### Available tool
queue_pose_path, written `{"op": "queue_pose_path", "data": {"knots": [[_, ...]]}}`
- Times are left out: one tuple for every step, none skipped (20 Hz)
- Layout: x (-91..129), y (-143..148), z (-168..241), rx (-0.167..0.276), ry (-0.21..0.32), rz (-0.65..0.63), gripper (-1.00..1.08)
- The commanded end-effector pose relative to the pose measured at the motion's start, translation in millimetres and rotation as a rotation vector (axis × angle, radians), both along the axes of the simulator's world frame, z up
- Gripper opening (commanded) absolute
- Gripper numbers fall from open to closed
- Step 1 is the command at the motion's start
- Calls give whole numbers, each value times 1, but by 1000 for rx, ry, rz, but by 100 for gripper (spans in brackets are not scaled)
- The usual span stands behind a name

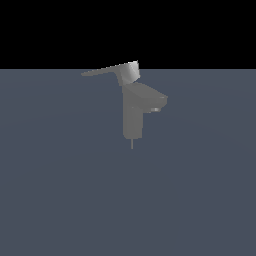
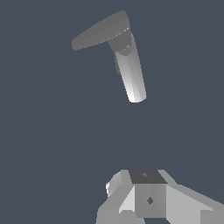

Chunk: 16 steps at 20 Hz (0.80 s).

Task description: Turn on the faucet by rotating a designated handle.

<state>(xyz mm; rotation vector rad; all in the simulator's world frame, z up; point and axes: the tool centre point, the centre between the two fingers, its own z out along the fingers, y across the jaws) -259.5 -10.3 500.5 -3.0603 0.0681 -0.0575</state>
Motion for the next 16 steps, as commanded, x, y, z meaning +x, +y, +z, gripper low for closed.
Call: {"op": "queue_pose_path", "data": {"knots": [[0,0,0,5,-3,-1,-100],[0,0,0,4,-2,-1,-100],[0,0,0,3,-1,-2,-100],[1,0,0,3,0,-5,-100],[2,0,0,4,1,-8,-100],[3,0,0,5,2,-13,-100],[5,1,0,6,4,-19,-100],[6,1,0,7,6,-26,-100],[9,1,0,8,8,-34,-100],[11,2,-1,9,11,-43,-100],[14,2,-1,11,13,-53,-100],[16,3,-1,12,17,-63,-100],[20,3,-1,13,20,-75,-100],[23,4,-2,15,24,-88,-100],[27,4,-2,16,28,-102,-100],[31,5,-3,18,32,-117,-100]]}}
